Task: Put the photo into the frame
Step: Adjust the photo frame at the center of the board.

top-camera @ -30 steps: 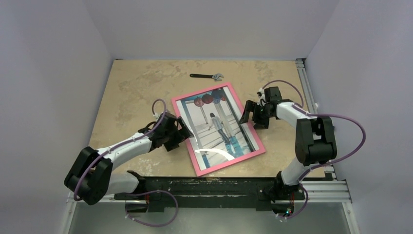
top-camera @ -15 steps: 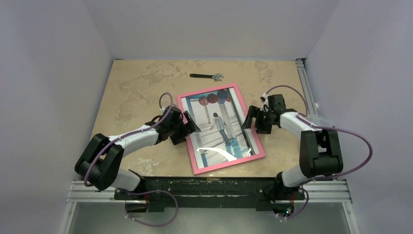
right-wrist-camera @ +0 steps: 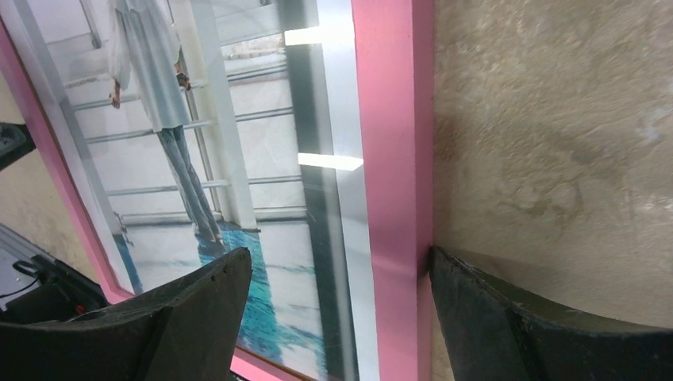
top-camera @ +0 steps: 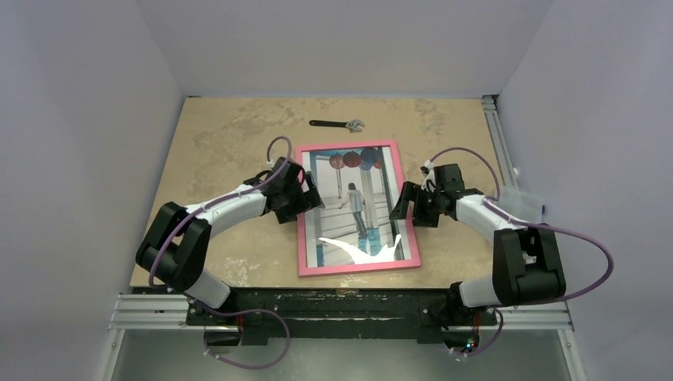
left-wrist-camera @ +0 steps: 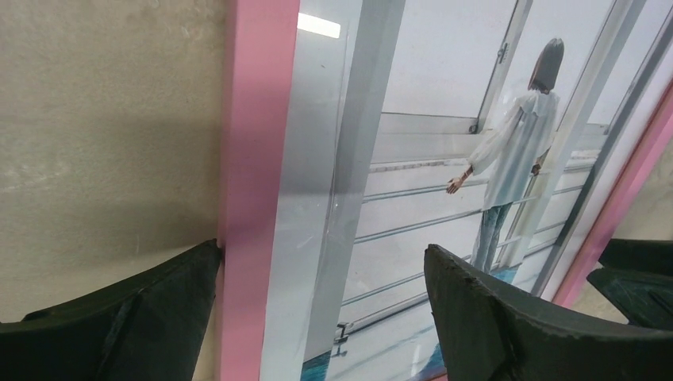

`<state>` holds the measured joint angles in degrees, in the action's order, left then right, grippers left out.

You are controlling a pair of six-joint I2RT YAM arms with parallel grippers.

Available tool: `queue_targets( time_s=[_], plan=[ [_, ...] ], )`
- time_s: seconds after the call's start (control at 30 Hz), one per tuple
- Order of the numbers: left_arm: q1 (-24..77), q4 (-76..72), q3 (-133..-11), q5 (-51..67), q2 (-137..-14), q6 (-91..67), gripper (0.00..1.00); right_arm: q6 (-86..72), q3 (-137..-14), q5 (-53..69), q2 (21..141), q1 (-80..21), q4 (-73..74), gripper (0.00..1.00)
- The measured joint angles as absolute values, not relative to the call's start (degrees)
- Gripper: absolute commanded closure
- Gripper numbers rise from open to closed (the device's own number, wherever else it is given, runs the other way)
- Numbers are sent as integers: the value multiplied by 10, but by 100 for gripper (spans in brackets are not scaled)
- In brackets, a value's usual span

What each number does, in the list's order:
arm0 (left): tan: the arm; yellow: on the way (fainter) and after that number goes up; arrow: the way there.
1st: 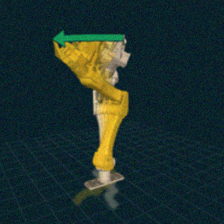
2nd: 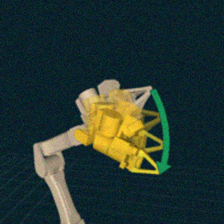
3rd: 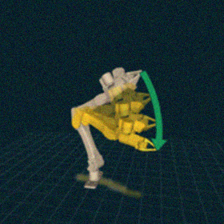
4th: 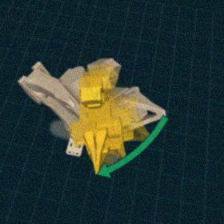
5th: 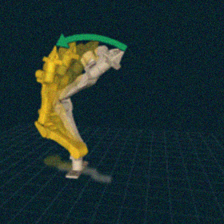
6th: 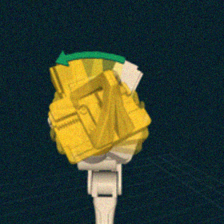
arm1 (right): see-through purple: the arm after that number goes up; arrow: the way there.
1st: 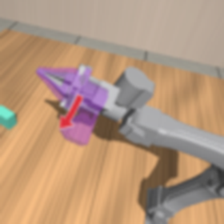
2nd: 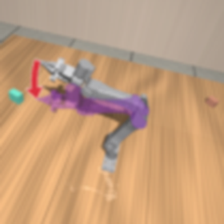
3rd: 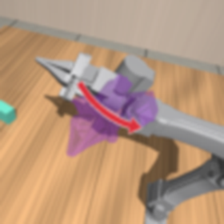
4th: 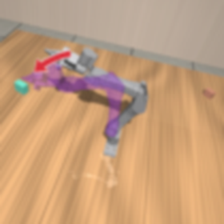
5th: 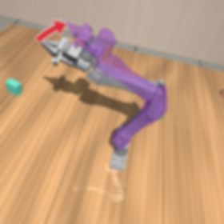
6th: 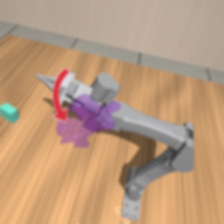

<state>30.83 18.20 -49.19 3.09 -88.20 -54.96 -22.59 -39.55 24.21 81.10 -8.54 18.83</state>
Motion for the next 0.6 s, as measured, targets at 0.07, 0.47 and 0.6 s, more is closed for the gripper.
queue_targets(
  time_s=[0.07, 0.47, 0.6],
  plan=[
    [304, 195, -505, 27, -885, -538, 5, -230, -389, 251, 806, -89, 188, 19],
    [296, 209, -523, 23, -888, -505, 4, -236, -383, 263, 795, -99, 198, 14],
    [296, 209, -517, 24, -874, -504, 3, -229, -399, 248, 795, -108, 246, 12]
  ],
)
